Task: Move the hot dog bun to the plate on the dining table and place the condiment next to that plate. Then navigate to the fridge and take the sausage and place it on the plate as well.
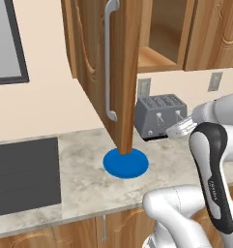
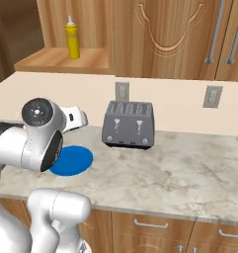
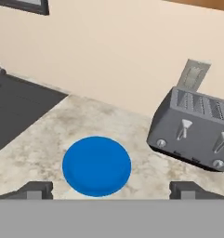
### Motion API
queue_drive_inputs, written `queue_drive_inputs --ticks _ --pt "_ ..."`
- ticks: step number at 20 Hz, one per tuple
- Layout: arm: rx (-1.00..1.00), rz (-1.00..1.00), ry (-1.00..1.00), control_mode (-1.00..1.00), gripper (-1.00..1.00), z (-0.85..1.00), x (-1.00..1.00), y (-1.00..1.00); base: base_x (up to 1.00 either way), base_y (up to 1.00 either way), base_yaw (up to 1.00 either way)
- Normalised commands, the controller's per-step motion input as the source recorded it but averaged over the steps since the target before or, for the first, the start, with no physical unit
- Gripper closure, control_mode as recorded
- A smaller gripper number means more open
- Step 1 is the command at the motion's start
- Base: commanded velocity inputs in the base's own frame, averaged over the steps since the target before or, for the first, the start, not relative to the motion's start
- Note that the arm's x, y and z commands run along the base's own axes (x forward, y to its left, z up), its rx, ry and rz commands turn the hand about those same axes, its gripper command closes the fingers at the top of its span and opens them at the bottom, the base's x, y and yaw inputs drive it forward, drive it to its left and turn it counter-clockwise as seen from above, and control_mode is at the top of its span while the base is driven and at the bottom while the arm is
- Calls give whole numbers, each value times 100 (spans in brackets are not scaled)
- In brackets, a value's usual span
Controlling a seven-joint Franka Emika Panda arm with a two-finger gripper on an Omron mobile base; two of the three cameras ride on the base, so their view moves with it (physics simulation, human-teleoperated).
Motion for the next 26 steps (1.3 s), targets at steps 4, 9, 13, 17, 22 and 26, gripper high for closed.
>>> queue_drive_inputs --ticks 4,9,13,17,22,26 --pt "13 1 -1 -100 -100 100 3 1 0 0 0" --pt "6 0 0 -100 -100 99 10 7 0 0 0" --pt "0 0 0 -100 -100 83 14 46 0 0 0" --pt "0 0 0 -100 -100 60 39 55 0 0 0" --pt "2 -1 -3 -100 -100 12 82 17 0 0 0" --pt "8 0 -20 -100 -100 7 61 6 0 0 0"
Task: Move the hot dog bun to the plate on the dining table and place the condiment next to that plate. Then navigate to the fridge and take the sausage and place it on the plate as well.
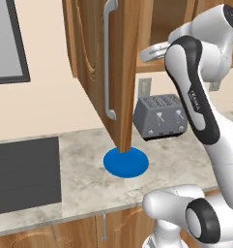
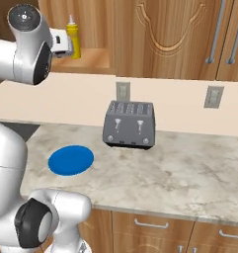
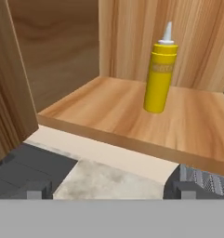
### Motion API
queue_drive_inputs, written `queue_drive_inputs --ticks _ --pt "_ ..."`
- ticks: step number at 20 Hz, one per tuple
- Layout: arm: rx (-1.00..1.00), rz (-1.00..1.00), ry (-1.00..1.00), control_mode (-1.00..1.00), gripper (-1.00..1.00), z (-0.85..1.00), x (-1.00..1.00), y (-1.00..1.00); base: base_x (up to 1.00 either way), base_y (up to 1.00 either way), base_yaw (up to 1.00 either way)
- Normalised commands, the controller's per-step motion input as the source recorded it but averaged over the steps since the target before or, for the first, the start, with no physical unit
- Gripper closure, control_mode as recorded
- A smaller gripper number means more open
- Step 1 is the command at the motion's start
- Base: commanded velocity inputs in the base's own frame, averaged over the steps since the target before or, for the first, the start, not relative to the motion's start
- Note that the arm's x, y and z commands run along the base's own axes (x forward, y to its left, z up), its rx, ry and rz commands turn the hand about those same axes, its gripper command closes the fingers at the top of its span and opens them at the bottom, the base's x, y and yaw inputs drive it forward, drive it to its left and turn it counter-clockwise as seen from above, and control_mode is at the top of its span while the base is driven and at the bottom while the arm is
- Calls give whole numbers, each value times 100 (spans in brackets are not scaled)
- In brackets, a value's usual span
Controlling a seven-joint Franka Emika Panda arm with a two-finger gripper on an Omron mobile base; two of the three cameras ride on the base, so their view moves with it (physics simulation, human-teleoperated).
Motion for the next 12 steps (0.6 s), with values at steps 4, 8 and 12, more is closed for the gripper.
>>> queue_drive_inputs --ticks 4,8,12 --pt "6 -3 -19 -100 -100 34 47 0 0 0 0" --pt "1 -8 -4 -100 -100 37 48 0 0 0 0" --pt "0 -11 4 -100 -100 37 54 0 0 0 0"
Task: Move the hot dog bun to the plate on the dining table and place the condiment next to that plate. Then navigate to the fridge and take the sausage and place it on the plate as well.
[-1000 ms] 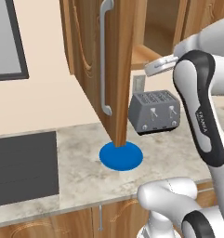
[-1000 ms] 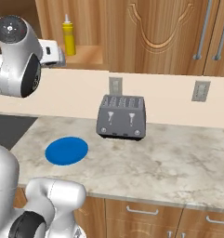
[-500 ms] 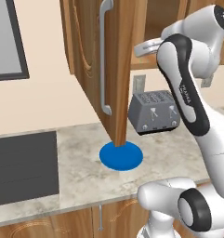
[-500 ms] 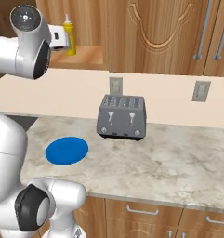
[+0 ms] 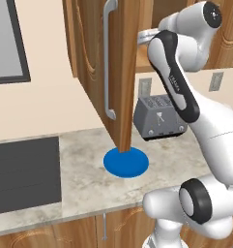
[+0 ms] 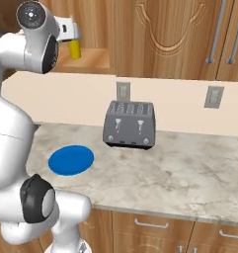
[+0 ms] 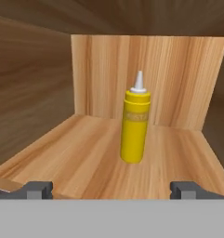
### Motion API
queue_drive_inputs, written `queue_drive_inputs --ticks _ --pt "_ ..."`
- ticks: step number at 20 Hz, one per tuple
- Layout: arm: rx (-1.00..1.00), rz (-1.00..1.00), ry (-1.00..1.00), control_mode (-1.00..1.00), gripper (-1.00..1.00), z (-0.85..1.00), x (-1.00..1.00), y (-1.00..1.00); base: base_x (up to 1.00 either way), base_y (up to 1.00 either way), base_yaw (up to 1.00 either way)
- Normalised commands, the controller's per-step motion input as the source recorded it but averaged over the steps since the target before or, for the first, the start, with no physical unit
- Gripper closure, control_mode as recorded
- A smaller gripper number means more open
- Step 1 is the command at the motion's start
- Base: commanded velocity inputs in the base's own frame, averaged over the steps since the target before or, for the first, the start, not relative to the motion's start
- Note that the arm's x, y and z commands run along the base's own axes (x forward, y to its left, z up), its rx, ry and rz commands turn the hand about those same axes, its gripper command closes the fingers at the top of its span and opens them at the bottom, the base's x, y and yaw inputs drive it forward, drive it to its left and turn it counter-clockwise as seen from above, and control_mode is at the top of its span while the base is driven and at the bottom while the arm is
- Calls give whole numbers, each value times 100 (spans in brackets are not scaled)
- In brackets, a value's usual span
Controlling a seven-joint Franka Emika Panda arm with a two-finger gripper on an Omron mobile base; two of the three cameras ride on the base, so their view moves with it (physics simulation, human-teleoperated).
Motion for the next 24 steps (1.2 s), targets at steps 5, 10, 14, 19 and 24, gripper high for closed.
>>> queue_drive_inputs --ticks 5,10,14,19,24 --pt "2 -5 3 -100 -100 9 60 0 0 0 0" --pt "5 -1 0 -100 -100 0 48 0 0 0 0" --pt "4 -2 0 -100 -100 0 44 0 0 0 0" --pt "2 -2 0 -100 -100 0 42 0 0 0 0" --pt "1 -1 0 -100 -100 0 14 0 0 0 0"
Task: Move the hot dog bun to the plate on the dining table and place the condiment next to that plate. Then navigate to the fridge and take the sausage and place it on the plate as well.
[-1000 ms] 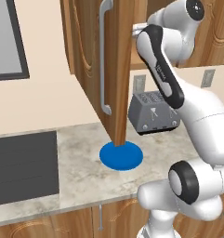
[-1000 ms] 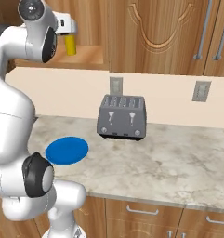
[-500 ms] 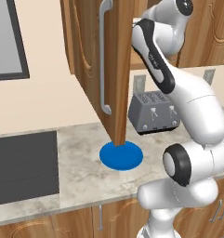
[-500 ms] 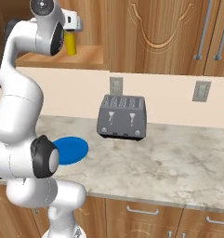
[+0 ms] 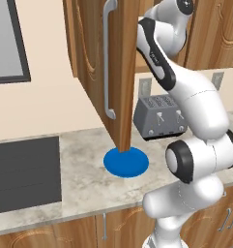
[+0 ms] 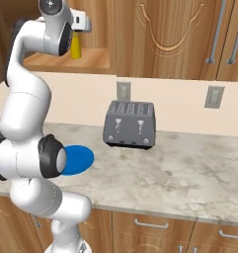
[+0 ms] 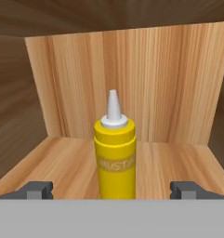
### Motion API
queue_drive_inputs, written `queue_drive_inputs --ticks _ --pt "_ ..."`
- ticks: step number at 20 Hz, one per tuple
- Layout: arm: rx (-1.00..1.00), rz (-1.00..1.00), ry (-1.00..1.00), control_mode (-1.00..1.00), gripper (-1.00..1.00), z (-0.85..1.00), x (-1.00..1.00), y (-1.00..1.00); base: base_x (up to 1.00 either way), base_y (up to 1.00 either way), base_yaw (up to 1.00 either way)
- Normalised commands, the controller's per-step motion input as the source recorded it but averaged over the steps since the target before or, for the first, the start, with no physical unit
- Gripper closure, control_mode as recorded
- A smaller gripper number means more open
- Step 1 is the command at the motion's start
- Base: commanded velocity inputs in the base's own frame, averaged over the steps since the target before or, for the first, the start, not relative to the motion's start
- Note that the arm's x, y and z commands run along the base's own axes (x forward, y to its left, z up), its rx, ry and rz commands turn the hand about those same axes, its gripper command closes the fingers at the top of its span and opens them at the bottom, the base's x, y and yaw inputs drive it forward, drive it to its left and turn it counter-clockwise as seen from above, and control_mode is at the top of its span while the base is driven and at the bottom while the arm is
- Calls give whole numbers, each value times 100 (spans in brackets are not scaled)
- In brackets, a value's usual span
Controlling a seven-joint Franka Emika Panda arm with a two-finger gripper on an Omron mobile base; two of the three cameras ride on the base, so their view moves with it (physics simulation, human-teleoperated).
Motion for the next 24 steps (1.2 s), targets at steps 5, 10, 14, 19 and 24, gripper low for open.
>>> queue_drive_inputs --ticks 5,10,14,19,24 --pt "1 0 0 -100 -100 -2 8 1 0 0 0" --pt "1 0 0 -100 -100 -9 14 9 0 0 0" --pt "0 0 0 -100 -100 -2 28 13 0 0 0" --pt "1 -1 0 -100 -100 0 43 1 0 0 0" --pt "1 -2 0 -100 -100 0 35 0 0 0 0"
